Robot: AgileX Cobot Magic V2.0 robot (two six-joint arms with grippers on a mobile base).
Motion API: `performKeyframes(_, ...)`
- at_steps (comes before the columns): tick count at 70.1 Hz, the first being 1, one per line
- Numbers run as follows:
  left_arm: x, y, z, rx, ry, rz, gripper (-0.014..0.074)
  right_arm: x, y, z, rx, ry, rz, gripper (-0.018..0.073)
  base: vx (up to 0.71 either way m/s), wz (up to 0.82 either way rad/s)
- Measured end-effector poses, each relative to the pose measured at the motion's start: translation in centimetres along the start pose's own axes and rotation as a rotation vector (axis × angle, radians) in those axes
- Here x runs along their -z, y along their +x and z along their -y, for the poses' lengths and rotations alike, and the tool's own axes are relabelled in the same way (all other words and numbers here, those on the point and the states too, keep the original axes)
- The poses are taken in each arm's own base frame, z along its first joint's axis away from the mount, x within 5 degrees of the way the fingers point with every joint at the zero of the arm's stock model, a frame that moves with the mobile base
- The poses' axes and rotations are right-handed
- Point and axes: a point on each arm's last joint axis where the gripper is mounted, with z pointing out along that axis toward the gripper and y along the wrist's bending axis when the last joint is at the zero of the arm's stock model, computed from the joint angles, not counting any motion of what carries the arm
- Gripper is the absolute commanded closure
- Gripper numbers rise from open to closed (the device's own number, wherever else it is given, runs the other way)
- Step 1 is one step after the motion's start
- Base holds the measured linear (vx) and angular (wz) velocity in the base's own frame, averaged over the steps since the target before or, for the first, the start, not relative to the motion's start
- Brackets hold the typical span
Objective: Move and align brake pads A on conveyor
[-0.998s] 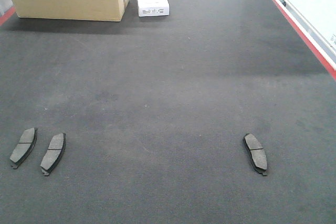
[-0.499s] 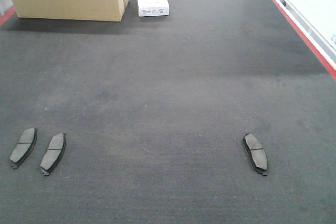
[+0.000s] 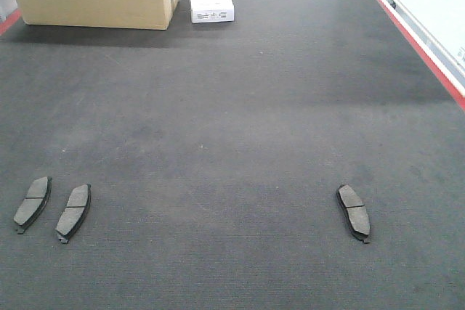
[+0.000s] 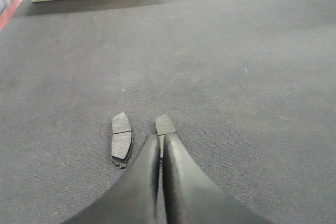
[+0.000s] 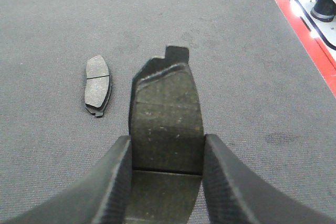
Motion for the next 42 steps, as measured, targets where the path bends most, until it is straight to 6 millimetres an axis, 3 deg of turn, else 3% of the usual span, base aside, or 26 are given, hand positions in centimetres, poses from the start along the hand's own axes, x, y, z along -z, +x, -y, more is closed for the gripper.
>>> performKeyframes(42, 0.00, 0.00, 0.00, 0.000, 0.000, 0.000, 0.0602, -0.57, -0.08, -0.22, 0.012, -0.015, -0.043, 0.0566, 0.00, 0.00)
